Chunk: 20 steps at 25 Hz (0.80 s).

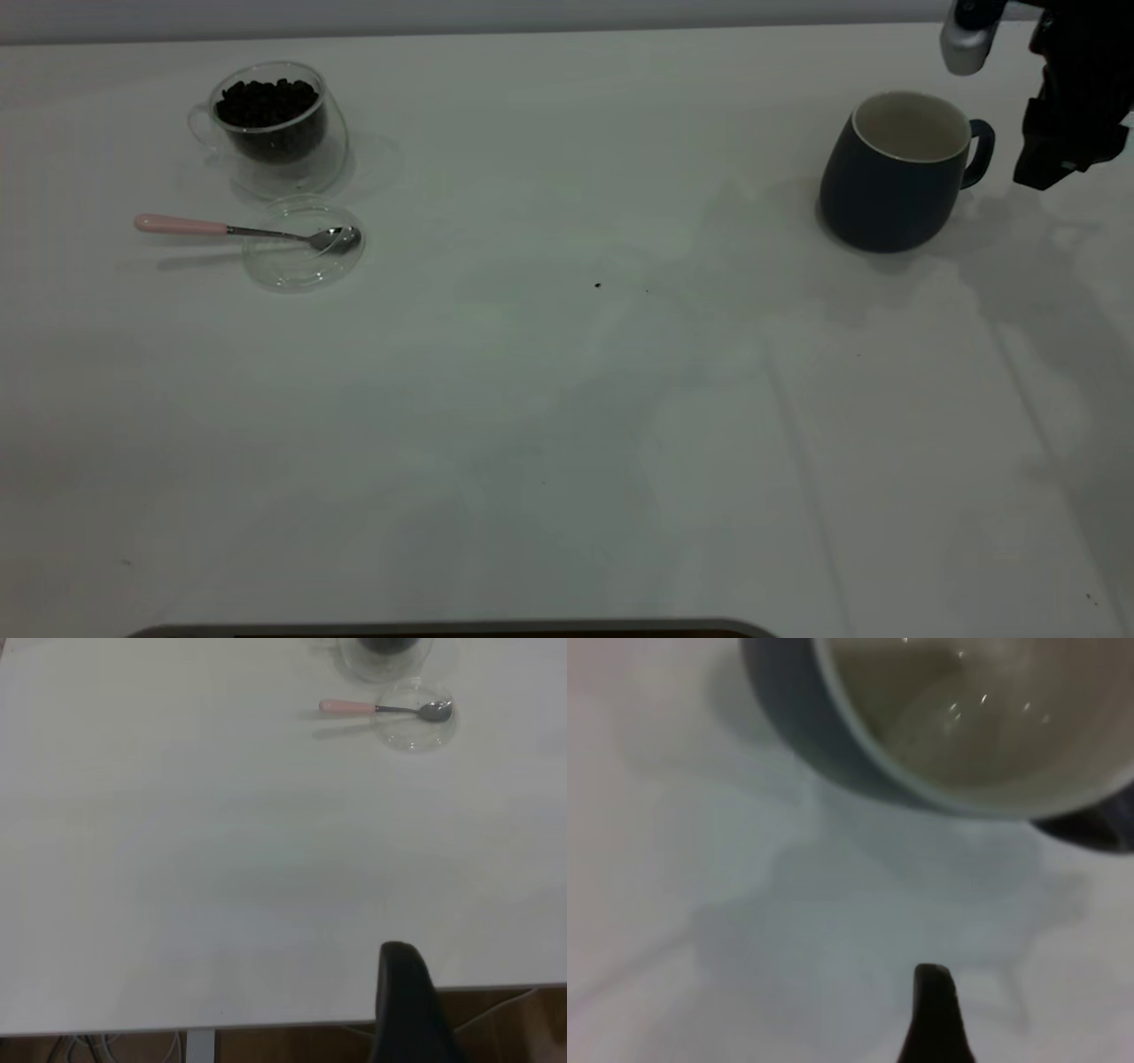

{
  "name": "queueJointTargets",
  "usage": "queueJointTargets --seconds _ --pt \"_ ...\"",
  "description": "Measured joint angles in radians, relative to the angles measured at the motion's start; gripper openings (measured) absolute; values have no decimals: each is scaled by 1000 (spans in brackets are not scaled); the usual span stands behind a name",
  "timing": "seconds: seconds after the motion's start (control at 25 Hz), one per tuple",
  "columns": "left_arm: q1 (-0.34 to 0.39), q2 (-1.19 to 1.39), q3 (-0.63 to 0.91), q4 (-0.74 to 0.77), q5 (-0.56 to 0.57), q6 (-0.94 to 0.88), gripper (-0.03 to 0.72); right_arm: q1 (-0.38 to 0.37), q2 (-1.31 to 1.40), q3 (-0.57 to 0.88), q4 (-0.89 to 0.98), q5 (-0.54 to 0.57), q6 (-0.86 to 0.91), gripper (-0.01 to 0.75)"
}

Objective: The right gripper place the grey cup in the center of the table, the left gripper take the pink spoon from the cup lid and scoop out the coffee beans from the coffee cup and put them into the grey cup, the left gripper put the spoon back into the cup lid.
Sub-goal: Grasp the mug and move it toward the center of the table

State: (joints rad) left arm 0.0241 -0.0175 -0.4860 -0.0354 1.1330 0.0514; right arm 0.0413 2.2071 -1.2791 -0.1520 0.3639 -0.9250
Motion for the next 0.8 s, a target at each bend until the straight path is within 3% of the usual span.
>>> queueJointTargets --seconds 0.44,0.8 --pt "0 0 0 0 0 0 484 23 86 -46 -1 -67 -79 591" --pt "0 0 0 0 0 -2 484 107 103 -56 -5 -85 -81 591"
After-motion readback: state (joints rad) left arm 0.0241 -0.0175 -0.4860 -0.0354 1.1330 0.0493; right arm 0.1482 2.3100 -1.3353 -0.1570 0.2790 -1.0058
